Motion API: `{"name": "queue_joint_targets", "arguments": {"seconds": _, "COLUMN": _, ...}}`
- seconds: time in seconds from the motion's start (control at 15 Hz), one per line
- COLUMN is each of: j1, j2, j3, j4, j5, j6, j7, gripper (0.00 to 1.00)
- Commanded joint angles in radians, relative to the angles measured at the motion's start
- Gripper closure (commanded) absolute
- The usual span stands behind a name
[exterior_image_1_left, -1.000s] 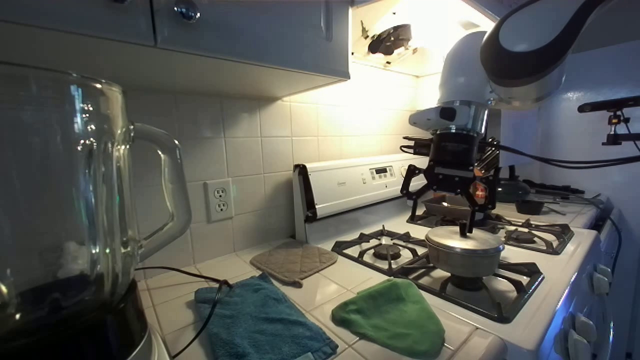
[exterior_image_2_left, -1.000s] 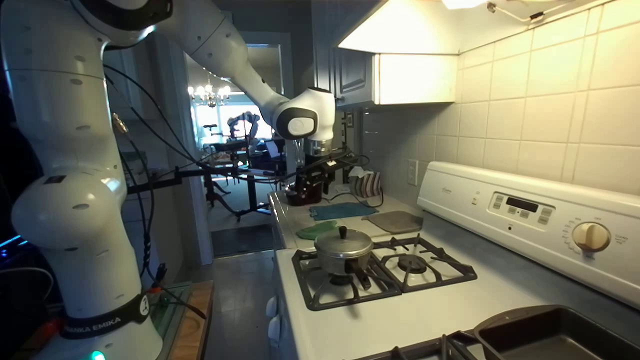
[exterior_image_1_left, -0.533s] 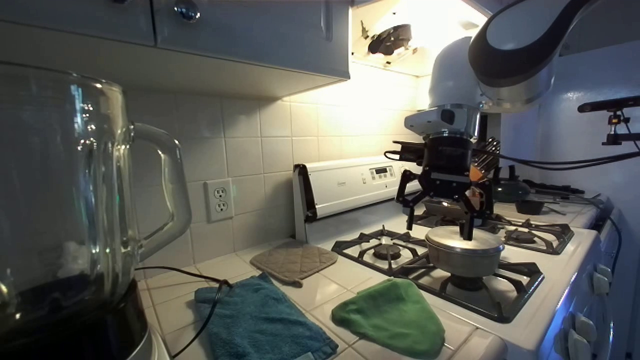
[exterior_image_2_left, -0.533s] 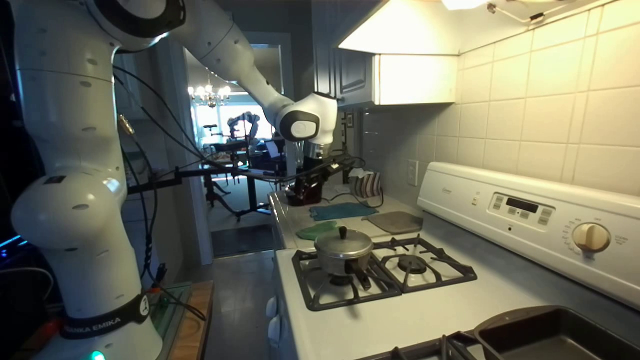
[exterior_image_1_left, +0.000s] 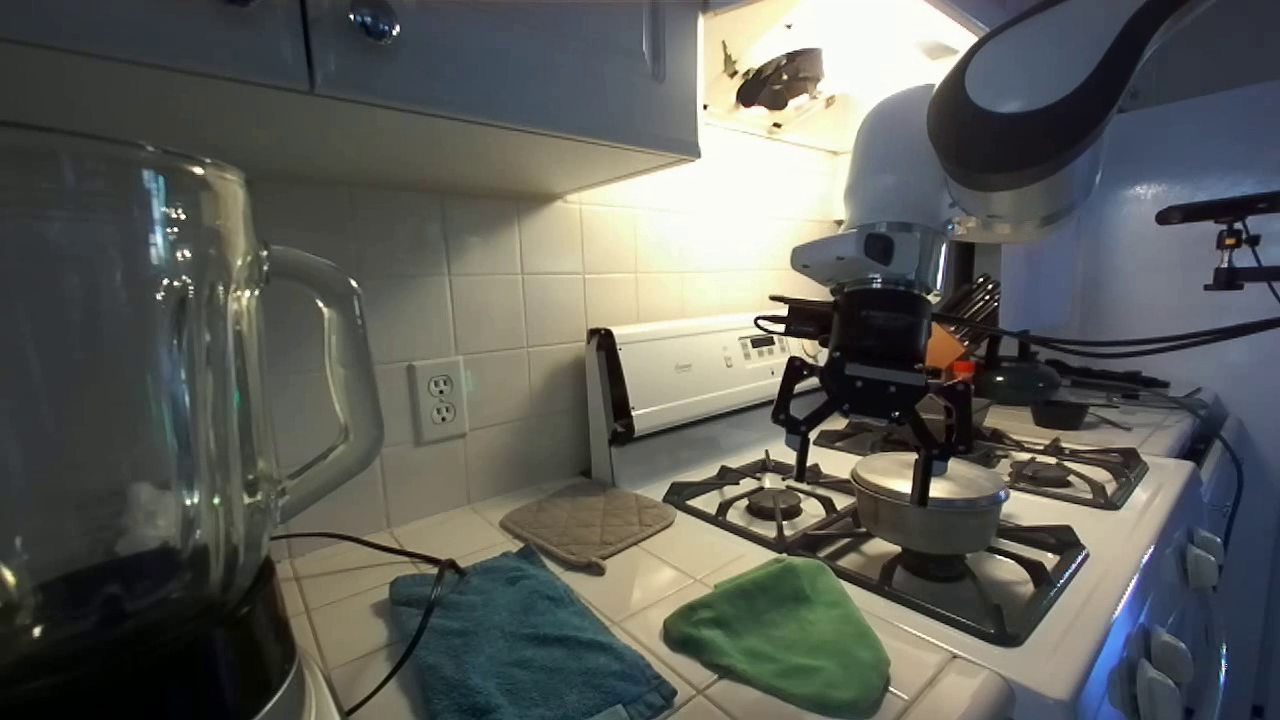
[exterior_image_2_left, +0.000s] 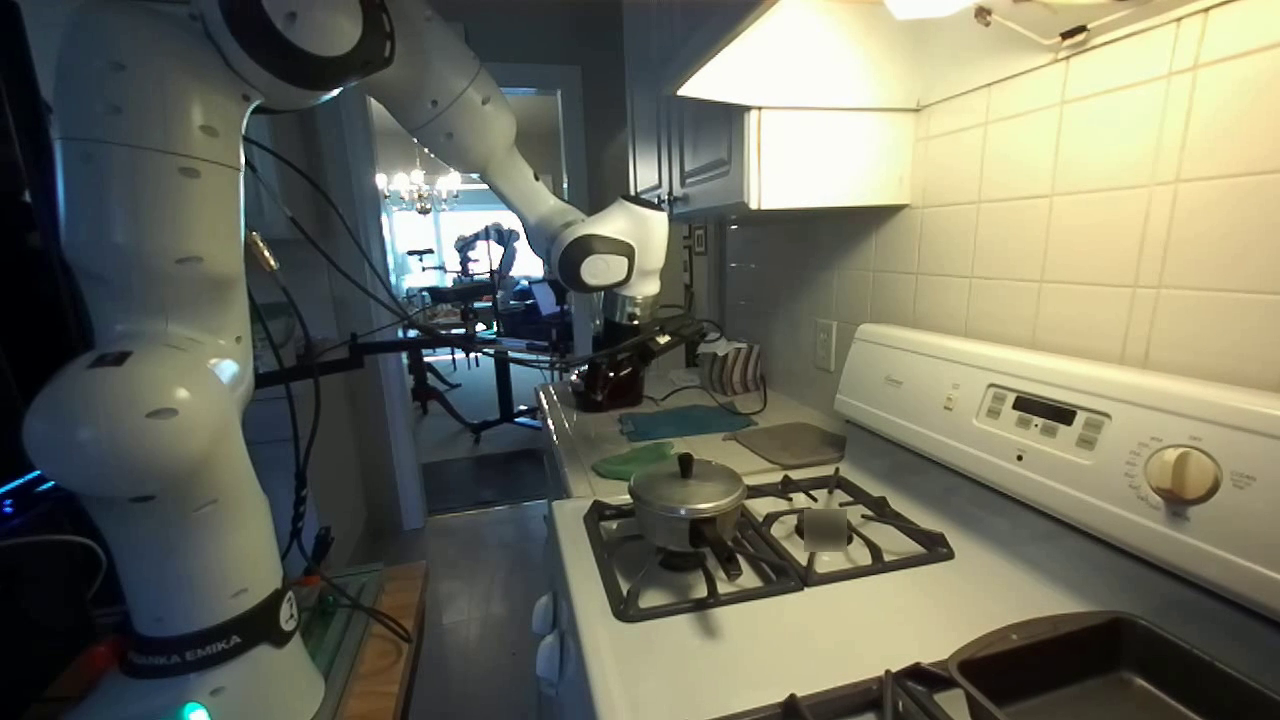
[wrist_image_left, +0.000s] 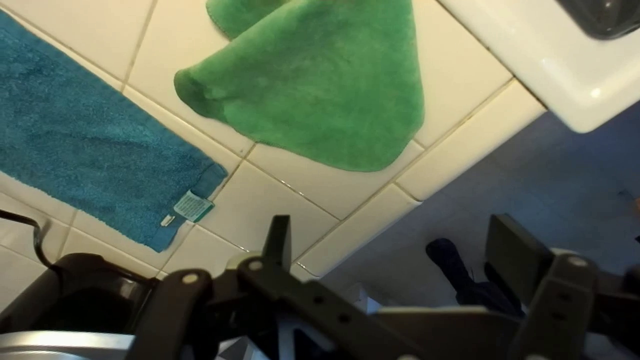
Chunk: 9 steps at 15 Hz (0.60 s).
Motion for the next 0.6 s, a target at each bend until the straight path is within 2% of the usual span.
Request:
{"name": "queue_joint_targets", "arguments": {"seconds": 0.0, "j1": -0.014, "j2": 0.003, "j3": 0.013, "j4": 0.005, "j5": -0.009, "j6": 0.001, "j7": 0.012, "gripper": 0.00}}
{"name": "queue_joint_targets", "arguments": {"seconds": 0.2, "j1": -0.015, "j2": 0.003, "j3": 0.013, "j4": 0.010, "j5": -0.011, "j6": 0.001, "j7": 0.017, "gripper": 0.00}}
{"name": "queue_joint_targets", "arguments": {"seconds": 0.53, "j1": -0.017, "j2": -0.016, "j3": -0.016, "j4": -0.068, "j5": -0.070, "j6": 0.180, "j7": 0.207, "gripper": 0.00}}
